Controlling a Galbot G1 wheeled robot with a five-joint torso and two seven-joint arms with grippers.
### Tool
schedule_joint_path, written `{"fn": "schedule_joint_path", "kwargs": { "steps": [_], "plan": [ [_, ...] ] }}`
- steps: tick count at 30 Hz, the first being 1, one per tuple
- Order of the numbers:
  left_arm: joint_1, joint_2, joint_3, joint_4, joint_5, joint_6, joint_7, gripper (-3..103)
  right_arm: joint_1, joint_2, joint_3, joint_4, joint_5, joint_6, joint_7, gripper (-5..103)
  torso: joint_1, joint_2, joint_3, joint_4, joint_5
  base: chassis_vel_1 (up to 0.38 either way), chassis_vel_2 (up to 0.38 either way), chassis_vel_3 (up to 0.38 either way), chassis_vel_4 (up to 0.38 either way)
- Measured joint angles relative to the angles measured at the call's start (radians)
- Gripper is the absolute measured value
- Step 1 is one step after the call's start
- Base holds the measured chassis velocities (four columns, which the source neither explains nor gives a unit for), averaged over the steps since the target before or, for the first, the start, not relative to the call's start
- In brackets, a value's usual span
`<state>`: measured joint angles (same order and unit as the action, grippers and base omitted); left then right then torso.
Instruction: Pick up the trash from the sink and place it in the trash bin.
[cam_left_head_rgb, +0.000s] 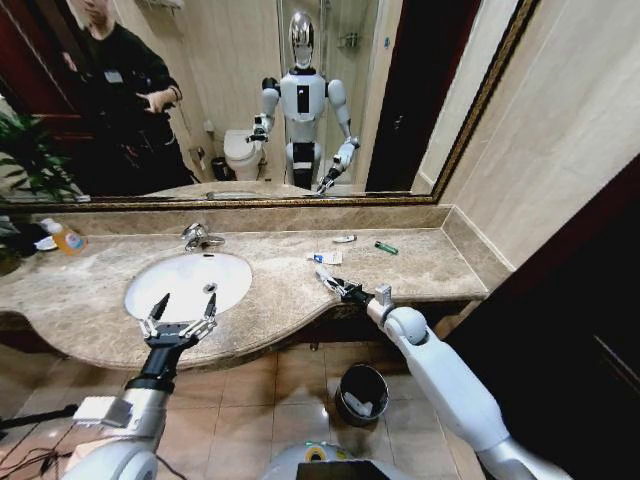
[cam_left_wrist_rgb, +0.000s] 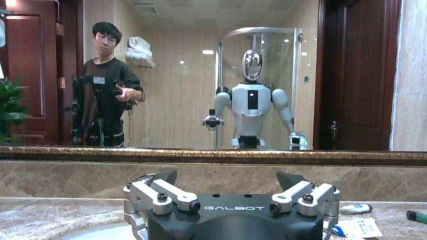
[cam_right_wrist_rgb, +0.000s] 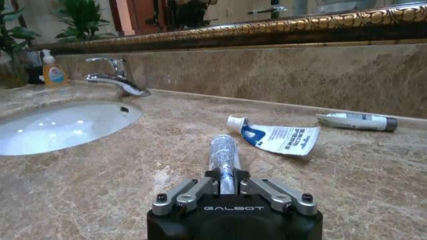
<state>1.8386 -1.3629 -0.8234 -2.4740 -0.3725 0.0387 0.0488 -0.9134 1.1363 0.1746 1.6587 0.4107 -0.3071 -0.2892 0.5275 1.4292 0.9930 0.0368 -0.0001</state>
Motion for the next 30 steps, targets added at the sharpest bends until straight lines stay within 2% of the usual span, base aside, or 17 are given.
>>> {"fn": "schedule_joint_path", "kwargs": {
  "steps": [10,12,15,18,28,29,30],
  "plan": [
    [0.000,0.000,0.000,0.000,0.000,0.000,0.000,100,-0.021,-0.002,0.003,0.059,0.013,-0.003,0.021,12,0.000,0.000,0.000,0.0001,0.0001,0.000,0.000,0.000,0.000],
    [0.000,0.000,0.000,0.000,0.000,0.000,0.000,100,-0.025,-0.004,0.007,0.070,0.017,-0.007,0.025,10,0.000,0.000,0.000,0.0001,0.0000,0.000,0.000,0.000,0.000],
    [0.000,0.000,0.000,0.000,0.000,0.000,0.000,100,-0.042,-0.014,0.022,0.112,0.034,-0.019,0.036,1,0.000,0.000,0.000,0.0000,0.0000,0.000,0.000,0.000,0.000],
    [0.000,0.000,0.000,0.000,0.000,0.000,0.000,100,-0.051,-0.025,0.025,0.129,0.039,-0.028,0.047,0,0.000,0.000,0.000,0.0000,0.0001,0.000,0.000,0.000,0.000],
    [0.000,0.000,0.000,0.000,0.000,0.000,0.000,100,-0.107,-0.038,0.061,0.195,0.046,-0.031,0.111,0,0.000,0.000,0.000,0.0000,0.0001,0.000,0.000,0.000,0.000],
    [0.000,0.000,0.000,0.000,0.000,0.000,0.000,100,-0.111,-0.038,0.064,0.201,0.048,-0.030,0.115,5,0.000,0.000,0.000,0.0000,0.0001,0.000,0.000,0.000,0.000],
    [0.000,0.000,0.000,0.000,0.000,0.000,0.000,100,-0.111,-0.038,0.064,0.201,0.048,-0.030,0.115,5,0.000,0.000,0.000,0.0000,0.0001,0.000,0.000,0.000,0.000]
  ]
}}
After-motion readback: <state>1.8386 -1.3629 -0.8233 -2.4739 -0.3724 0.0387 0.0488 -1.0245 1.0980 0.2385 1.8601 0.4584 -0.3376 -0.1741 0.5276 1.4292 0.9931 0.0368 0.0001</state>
